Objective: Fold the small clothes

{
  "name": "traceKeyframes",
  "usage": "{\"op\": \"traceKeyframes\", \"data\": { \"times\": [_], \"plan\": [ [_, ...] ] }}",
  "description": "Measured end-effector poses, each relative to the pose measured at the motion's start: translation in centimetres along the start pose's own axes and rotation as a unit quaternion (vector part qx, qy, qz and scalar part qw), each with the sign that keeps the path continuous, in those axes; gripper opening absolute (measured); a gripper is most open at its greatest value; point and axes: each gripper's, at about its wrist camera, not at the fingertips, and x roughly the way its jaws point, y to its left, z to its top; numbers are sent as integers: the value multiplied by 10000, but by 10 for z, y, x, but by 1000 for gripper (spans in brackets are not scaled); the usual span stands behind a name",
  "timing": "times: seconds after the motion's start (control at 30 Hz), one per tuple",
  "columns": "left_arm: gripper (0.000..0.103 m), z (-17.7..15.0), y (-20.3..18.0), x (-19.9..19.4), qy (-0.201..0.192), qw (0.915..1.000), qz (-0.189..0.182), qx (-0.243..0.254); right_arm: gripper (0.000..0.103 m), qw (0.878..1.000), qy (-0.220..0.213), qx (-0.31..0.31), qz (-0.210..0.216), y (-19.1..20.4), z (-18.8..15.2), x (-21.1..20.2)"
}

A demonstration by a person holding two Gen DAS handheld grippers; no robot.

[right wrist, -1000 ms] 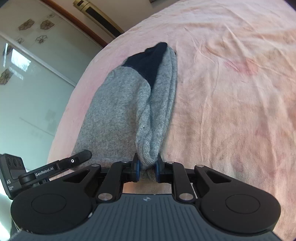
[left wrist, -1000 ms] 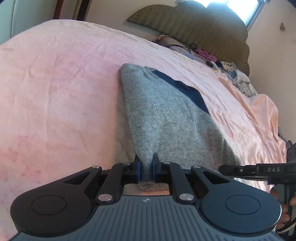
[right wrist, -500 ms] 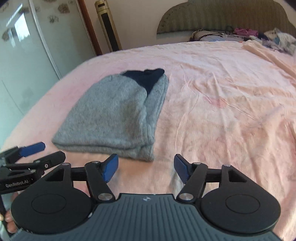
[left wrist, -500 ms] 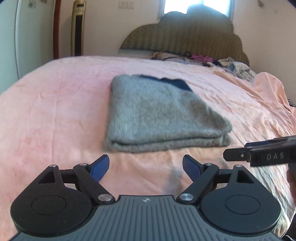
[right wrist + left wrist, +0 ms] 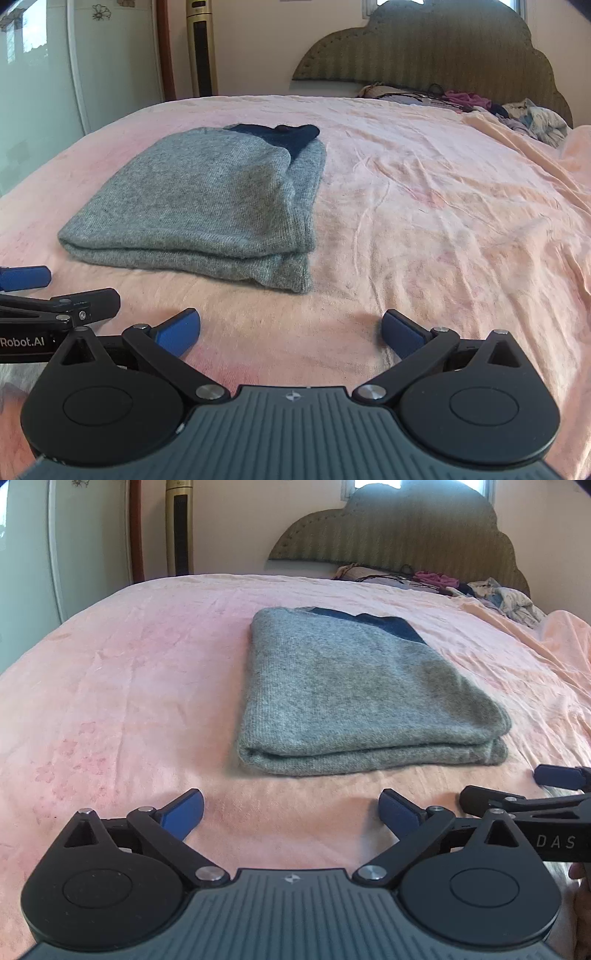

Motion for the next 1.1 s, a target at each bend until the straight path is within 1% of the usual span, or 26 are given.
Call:
{"op": "traceKeyframes", "data": {
  "times": [0.07, 0.13, 0.2, 1.1],
  "plan": [
    [103, -2, -1, 2, -37, 9999, 86, 39, 103, 9999, -16, 59, -126, 3, 0, 2],
    [103, -2, -2, 3, -25, 9999, 115, 89, 103, 9997, -93, -8, -216, 7, -3, 4],
    [103, -2, -3, 2, -23, 9999, 134, 100, 103, 9998, -96, 21, -168, 4, -2, 5],
    [103, -1, -3, 3, -15, 9998, 145, 121, 103, 9997, -126, 60, -192, 5, -2, 4]
  ]
}}
